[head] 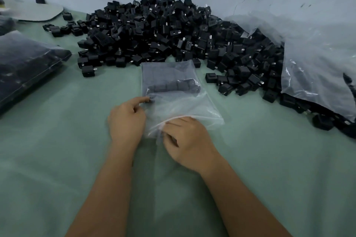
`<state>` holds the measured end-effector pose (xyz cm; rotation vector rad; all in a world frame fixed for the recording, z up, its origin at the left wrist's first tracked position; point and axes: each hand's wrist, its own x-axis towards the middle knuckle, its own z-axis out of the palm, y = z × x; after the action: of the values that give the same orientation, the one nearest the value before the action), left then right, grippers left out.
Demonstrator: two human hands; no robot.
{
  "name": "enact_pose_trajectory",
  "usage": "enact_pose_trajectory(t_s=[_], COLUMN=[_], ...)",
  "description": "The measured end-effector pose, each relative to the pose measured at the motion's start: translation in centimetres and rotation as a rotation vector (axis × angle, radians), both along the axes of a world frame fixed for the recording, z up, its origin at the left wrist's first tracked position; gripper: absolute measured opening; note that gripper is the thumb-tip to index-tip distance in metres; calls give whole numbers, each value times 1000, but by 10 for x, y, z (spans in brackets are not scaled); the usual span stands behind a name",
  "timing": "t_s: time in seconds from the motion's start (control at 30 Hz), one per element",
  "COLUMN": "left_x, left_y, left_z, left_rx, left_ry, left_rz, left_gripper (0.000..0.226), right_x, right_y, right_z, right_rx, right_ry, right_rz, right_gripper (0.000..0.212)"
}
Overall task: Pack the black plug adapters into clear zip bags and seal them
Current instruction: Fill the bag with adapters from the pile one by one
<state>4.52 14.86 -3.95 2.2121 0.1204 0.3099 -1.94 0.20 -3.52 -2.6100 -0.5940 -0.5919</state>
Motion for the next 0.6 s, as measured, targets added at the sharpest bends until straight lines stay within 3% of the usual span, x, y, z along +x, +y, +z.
enact_pose_trajectory(t_s=[0.1, 0.17, 0.33, 0.5, 0.6], left_x=[4, 10, 44, 76, 76], left_y=[-3, -8, -34, -45, -40], left_z=[6, 16, 45, 25, 7], left_rx=[43, 86, 256, 650, 741], left_ry=[-21, -71, -167, 248, 231], left_rz=[40, 43, -164, -500, -503], left_gripper=[34, 29, 39, 62, 66], right_x=[1, 16, 78, 137, 169], right_y=[-21, -40, -106, -161, -176], right_z=[10, 22, 40, 48, 50], right_rx=[246, 366, 493, 425, 355], right_ry=[-339, -419, -268, -108, 76], right_rz=[-109, -244, -598, -869, -906], right_gripper=[16, 18, 19, 35, 49])
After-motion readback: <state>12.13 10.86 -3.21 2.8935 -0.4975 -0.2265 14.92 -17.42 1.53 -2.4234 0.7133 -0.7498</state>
